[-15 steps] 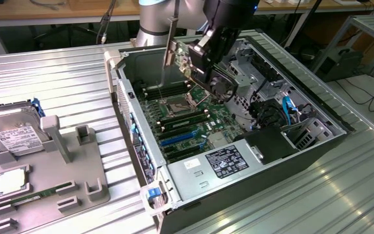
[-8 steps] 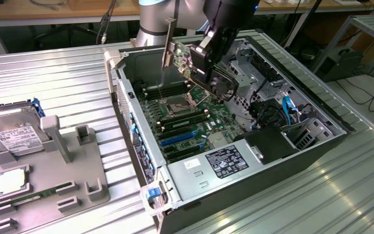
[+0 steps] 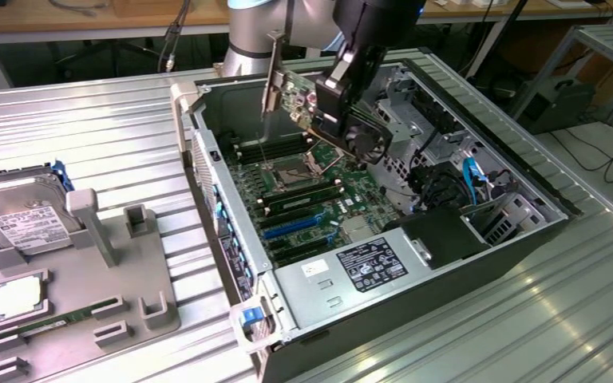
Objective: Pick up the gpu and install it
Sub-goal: 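Insert the gpu into the slot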
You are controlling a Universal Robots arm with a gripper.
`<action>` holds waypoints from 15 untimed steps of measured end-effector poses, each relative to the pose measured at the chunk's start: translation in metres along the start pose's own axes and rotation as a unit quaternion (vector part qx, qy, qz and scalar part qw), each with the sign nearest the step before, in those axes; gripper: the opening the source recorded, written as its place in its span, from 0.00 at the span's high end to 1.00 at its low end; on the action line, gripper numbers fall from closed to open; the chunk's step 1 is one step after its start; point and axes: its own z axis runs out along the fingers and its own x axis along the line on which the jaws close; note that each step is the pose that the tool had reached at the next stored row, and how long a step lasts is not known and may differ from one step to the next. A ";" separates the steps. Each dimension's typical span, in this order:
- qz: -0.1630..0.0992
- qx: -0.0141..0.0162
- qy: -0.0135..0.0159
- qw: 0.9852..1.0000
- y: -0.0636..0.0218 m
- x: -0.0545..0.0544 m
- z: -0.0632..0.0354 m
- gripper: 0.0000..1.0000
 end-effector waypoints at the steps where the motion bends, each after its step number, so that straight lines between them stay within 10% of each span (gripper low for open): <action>1: -0.004 0.000 0.000 1.000 0.0000 0.000 0.0000 0.72; 15: -0.067 -0.001 0.004 0.998 -0.0001 0.000 0.0000 0.72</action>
